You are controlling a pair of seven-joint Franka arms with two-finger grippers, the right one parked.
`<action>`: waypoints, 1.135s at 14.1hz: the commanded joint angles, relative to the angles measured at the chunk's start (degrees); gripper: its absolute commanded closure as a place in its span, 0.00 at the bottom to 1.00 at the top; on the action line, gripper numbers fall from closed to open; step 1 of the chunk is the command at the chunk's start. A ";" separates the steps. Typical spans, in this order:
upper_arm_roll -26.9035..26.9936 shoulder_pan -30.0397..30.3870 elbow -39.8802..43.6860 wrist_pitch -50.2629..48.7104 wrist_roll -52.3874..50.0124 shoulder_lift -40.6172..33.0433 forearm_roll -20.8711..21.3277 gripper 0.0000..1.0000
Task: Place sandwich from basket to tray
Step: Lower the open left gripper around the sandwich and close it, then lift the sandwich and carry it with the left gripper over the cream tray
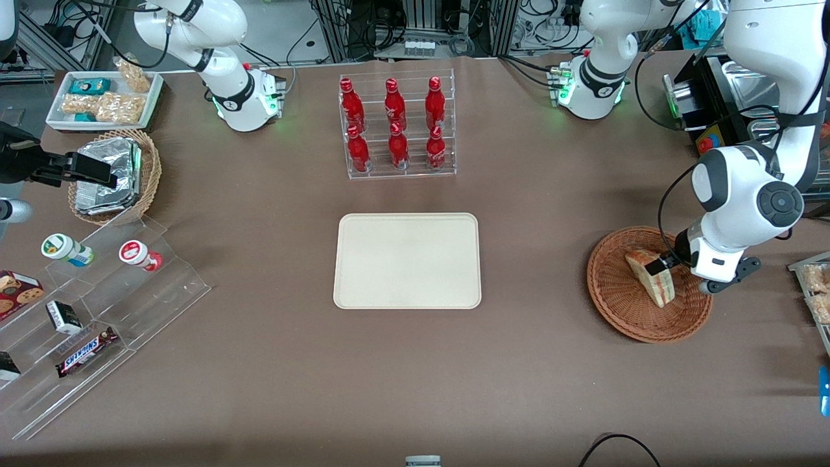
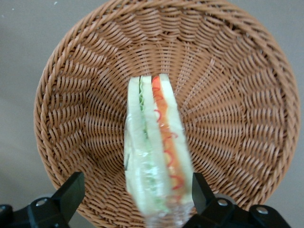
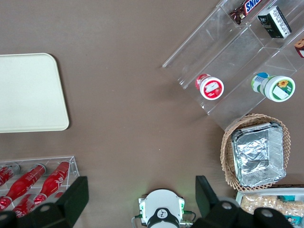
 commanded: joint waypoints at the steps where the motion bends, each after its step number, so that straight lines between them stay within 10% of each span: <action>1: -0.19 -0.44 0.50 -0.47 -3.65 -0.35 0.13 0.00; 10: -0.19 -0.70 0.15 0.41 -3.66 3.25 0.13 0.00; 16: -0.19 -0.70 1.55 0.06 -3.66 3.34 0.13 0.70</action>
